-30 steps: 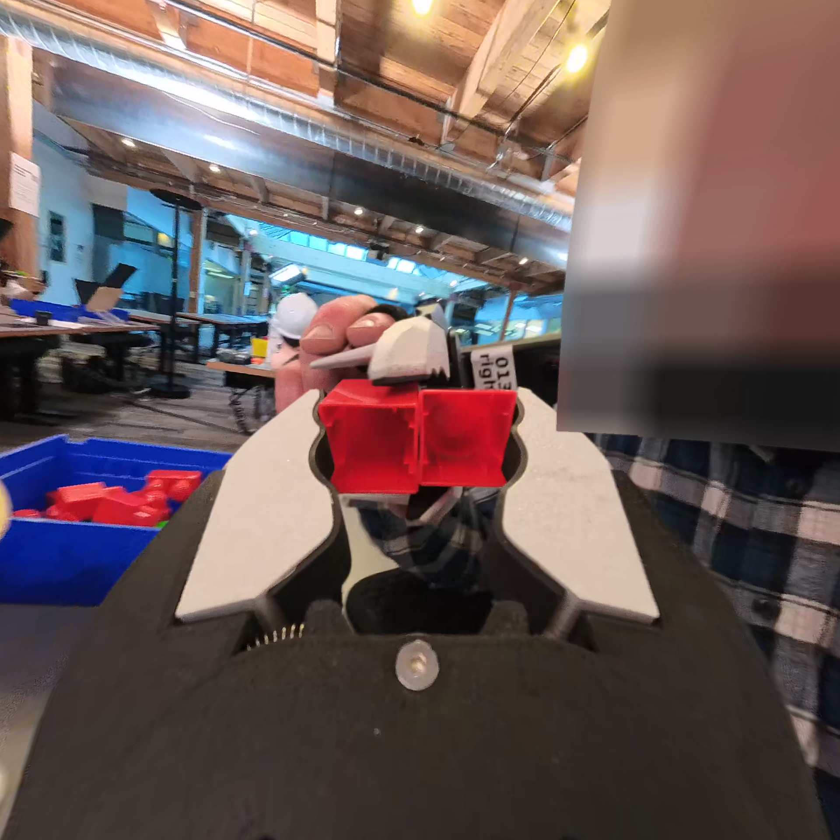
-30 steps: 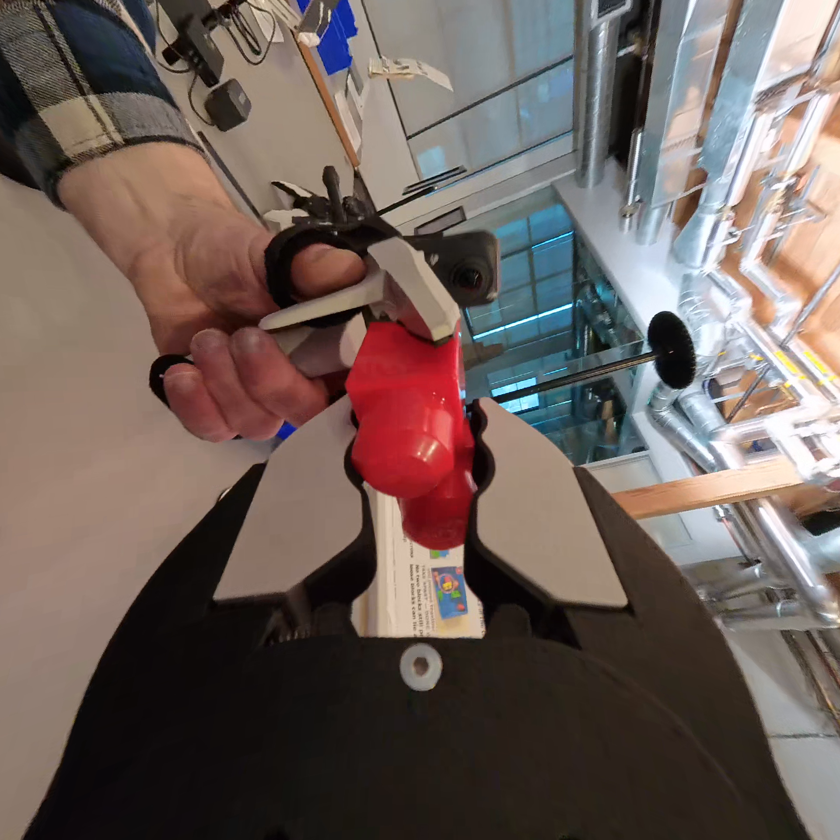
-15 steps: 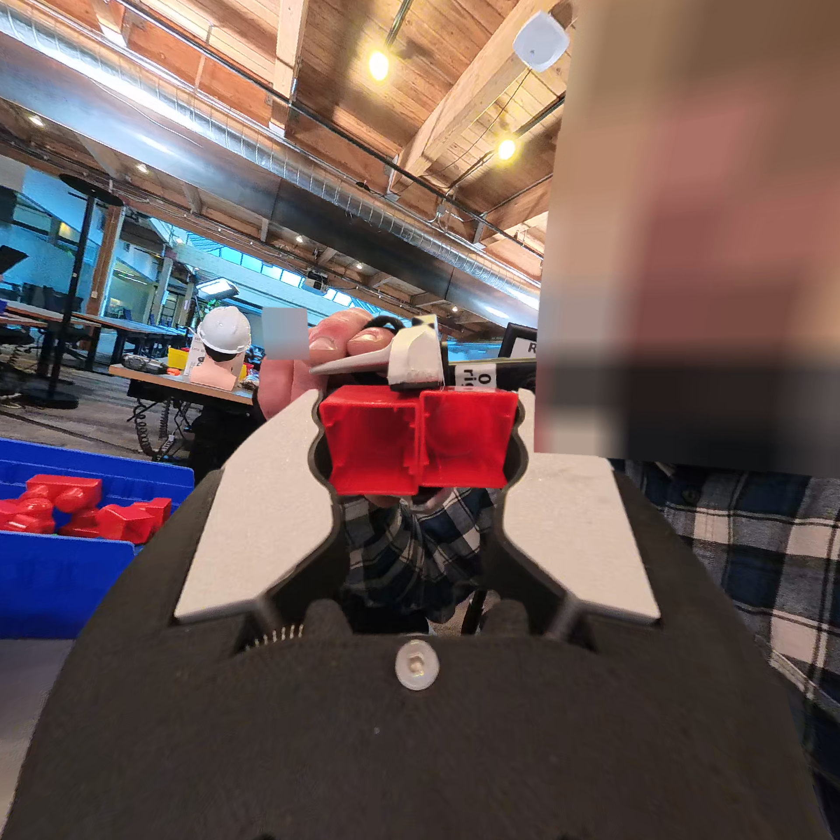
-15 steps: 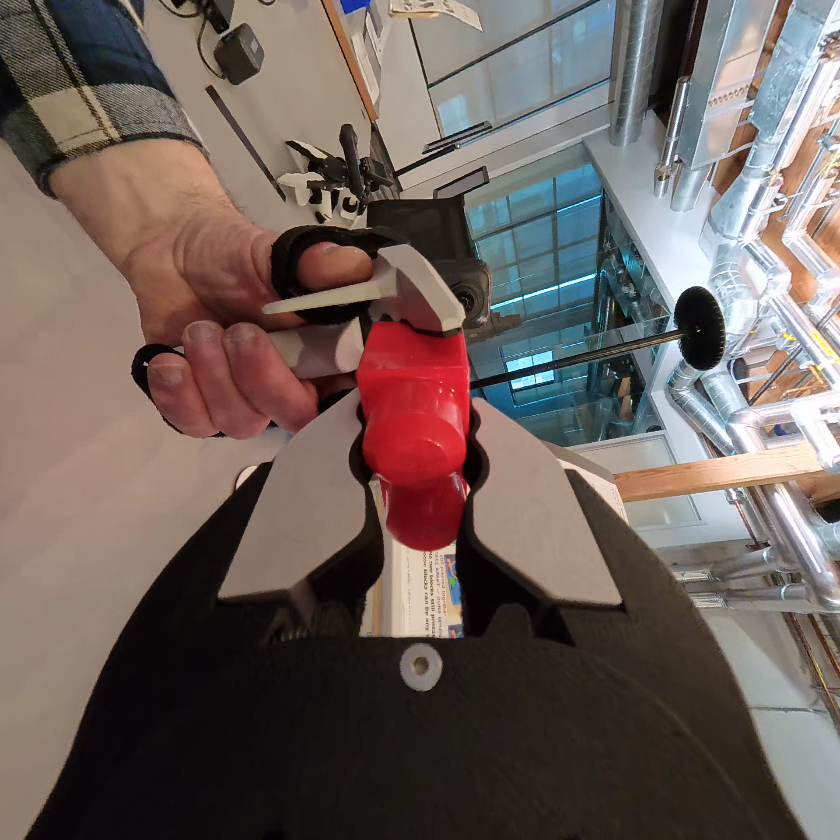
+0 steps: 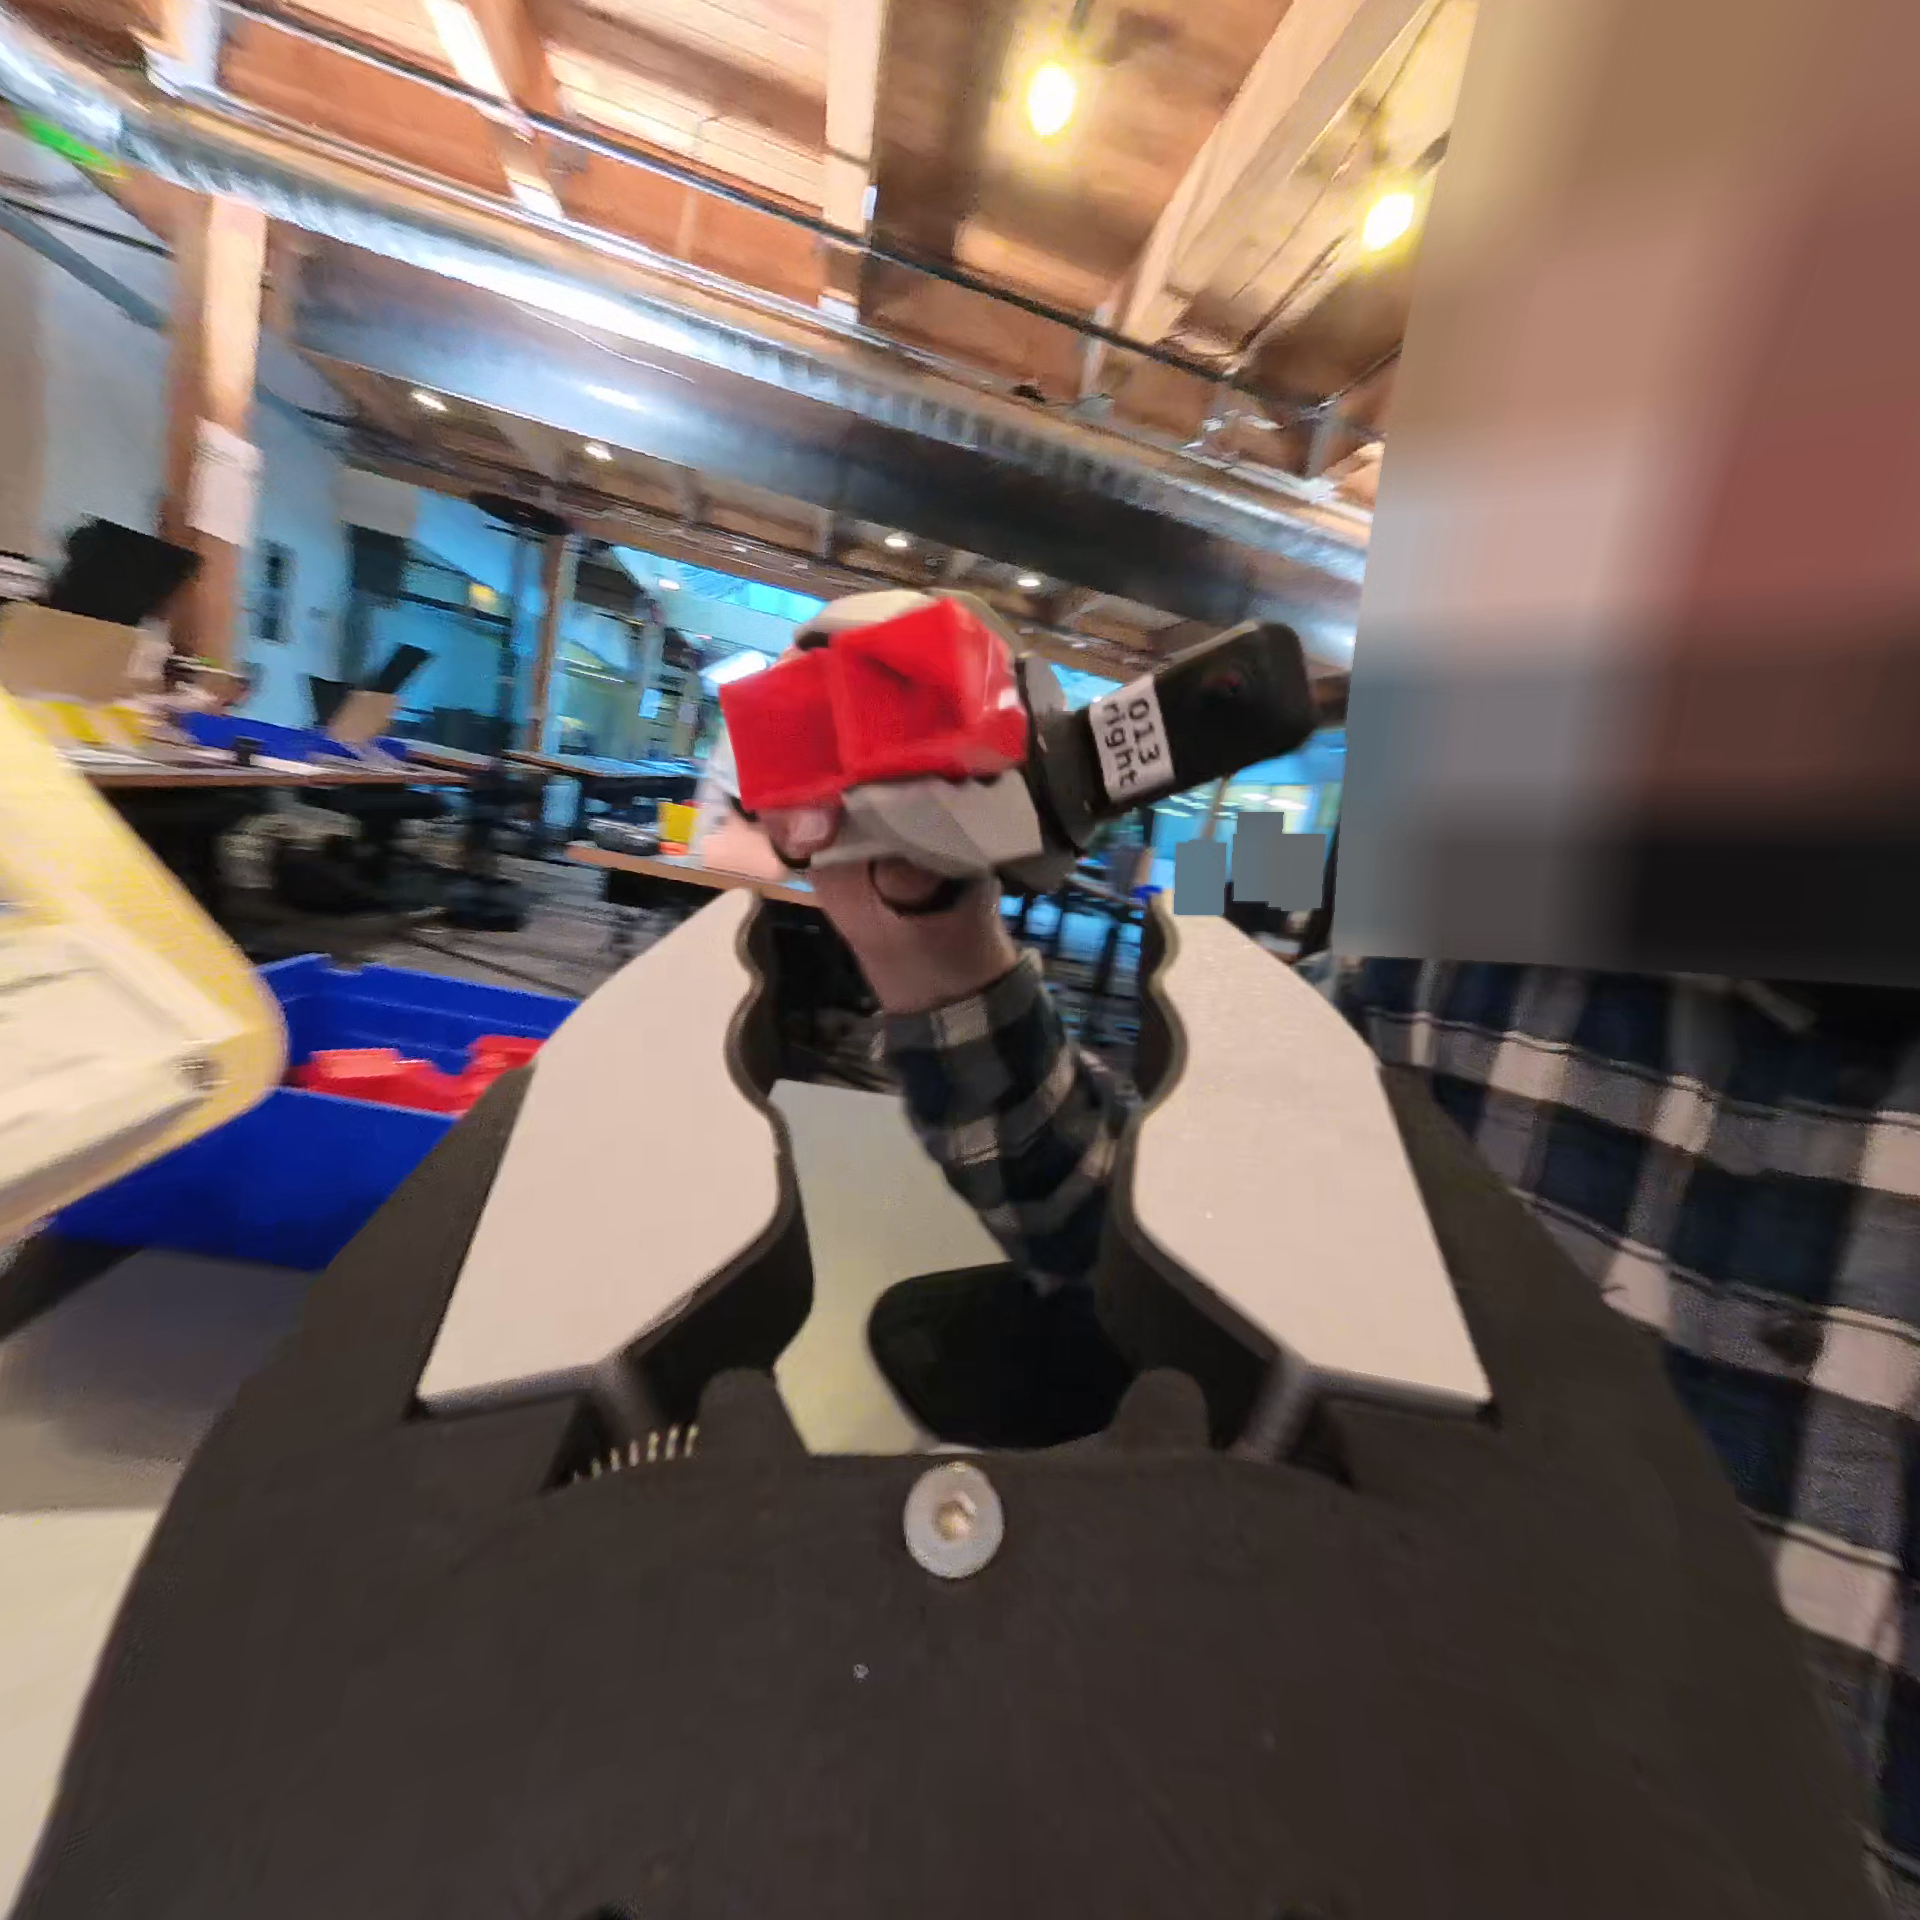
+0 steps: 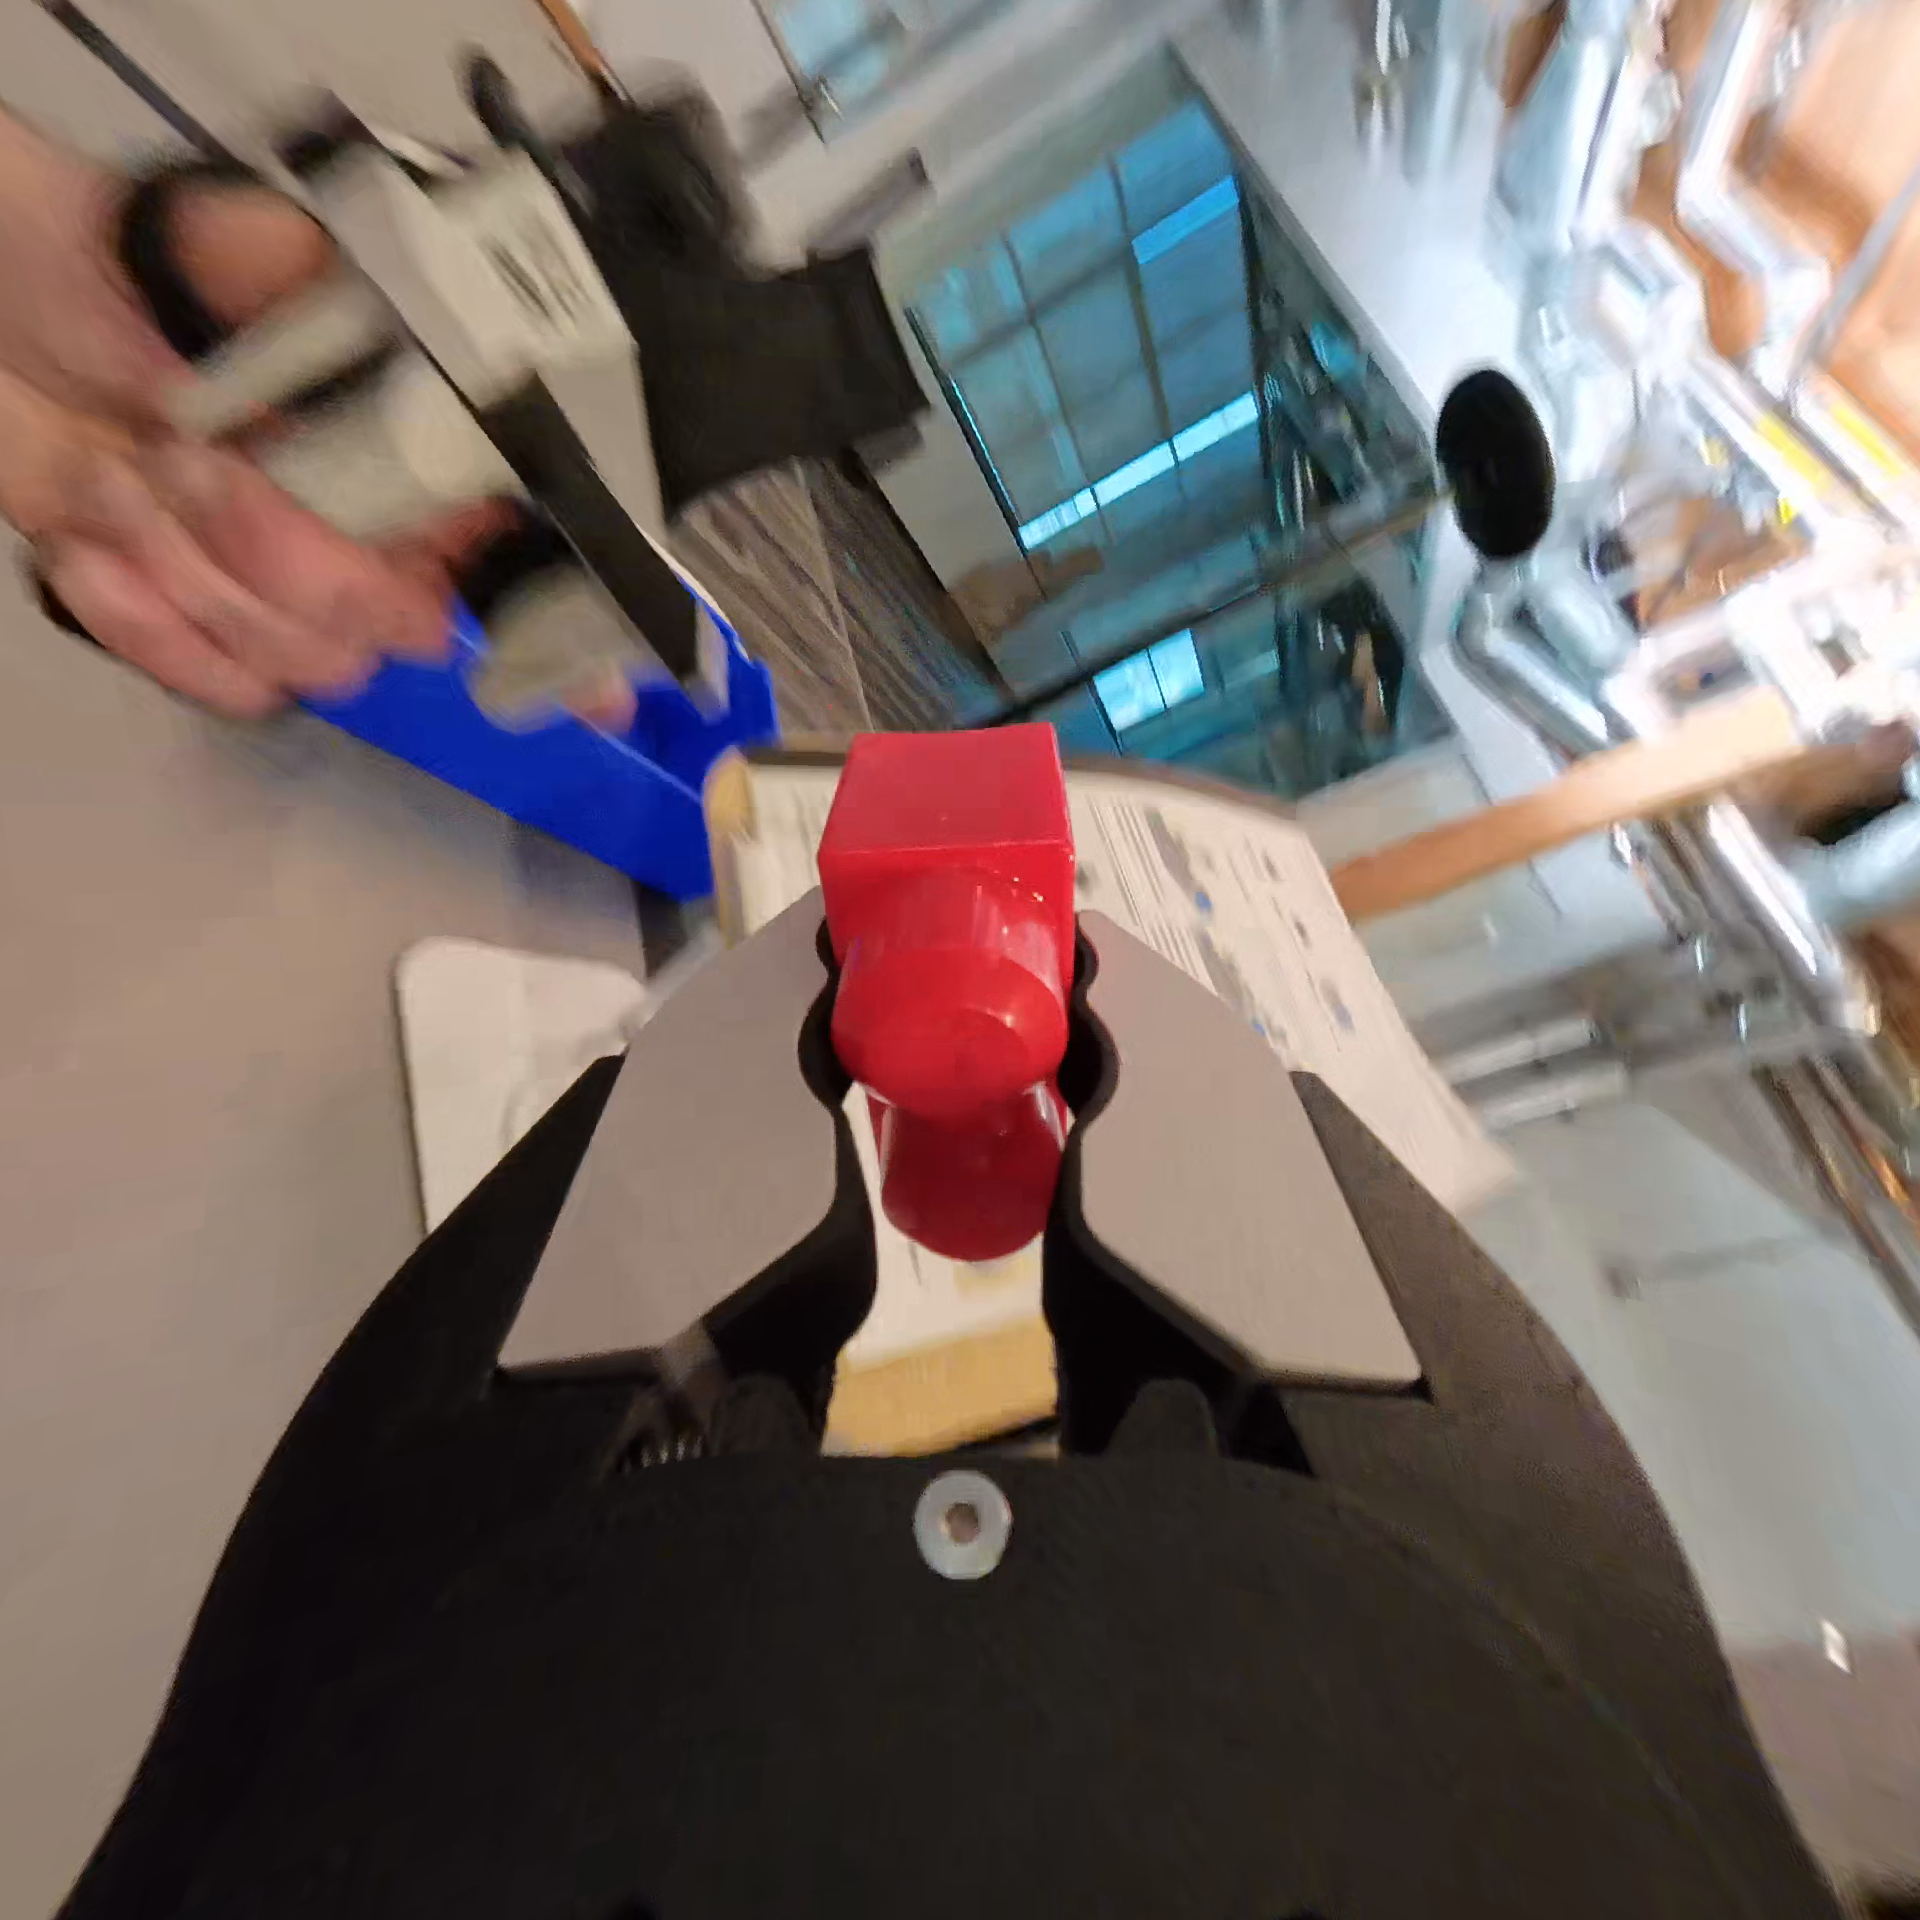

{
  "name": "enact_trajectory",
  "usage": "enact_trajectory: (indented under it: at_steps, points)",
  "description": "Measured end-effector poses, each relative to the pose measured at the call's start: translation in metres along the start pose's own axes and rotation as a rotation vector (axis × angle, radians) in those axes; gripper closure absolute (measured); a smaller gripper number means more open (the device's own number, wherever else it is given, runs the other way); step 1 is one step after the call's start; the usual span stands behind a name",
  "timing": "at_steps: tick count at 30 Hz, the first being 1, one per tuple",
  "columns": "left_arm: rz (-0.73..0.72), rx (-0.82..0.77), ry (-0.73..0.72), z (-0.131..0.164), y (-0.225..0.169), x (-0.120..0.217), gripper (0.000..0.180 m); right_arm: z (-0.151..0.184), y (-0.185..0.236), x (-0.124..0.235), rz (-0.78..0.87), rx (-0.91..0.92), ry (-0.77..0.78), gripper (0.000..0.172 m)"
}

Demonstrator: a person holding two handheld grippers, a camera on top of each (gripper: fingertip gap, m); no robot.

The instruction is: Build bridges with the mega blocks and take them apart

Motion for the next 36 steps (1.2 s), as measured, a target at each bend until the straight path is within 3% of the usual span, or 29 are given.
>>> enact_trajectory:
  at_steps: [5,11,13,14,18,24,26,27,28,29,30,36]
  points:
    - [-0.108,-0.119,0.015,-0.021,-0.005,0.034,0.157,0.142,-0.064,0.043,0.131,-0.203,0.393,0.134]
    - [-0.139,-0.143,0.068,-0.027,-0.012,0.045,0.156,0.283,-0.048,0.075,0.127,-0.535,0.721,0.132]
    - [-0.153,-0.15,0.084,-0.026,-0.013,0.046,0.155,0.317,-0.039,0.083,0.147,-0.576,0.843,0.118]
    - [-0.156,-0.148,0.091,-0.026,-0.014,0.047,0.154,0.323,-0.037,0.085,0.146,-0.595,0.849,0.102]
    - [-0.204,-0.162,0.11,-0.027,-0.015,0.058,0.147,0.308,-0.061,0.096,0.234,-0.622,0.798,0.085]
    - [-0.321,-0.2,0.161,-0.031,-0.017,0.083,0.144,0.274,-0.1,0.116,0.371,-0.651,0.702,0.096]
    - [-0.369,-0.244,0.204,-0.032,-0.019,0.092,0.149,0.261,-0.109,0.118,0.405,-0.605,0.676,0.106]
    - [-0.4,-0.268,0.225,-0.034,-0.02,0.098,0.153,0.252,-0.112,0.118,0.414,-0.57,0.663,0.123]
    - [-0.429,-0.296,0.245,-0.035,-0.022,0.104,0.16,0.241,-0.116,0.117,0.419,-0.531,0.64,0.157]
    - [-0.45,-0.331,0.262,-0.038,-0.026,0.11,0.171,0.226,-0.121,0.115,0.443,-0.494,0.597,0.171]
    - [-0.487,-0.382,0.28,-0.042,-0.029,0.117,0.18,0.21,-0.125,0.112,0.451,-0.476,0.552,0.171]
    - [-0.821,-0.612,0.44,-0.068,-0.037,0.179,0.18,0.139,-0.135,0.096,0.494,-0.418,0.42,0.172]
Point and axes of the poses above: each gripper's, where its closed fingertips meet, x back along the fingers, z out of its underside, y = z × x across the jaws, the point moved 2 cm from there along x, back along the fingers, and after that the axes turned 7 degrees about z, right-handed, at the moved point
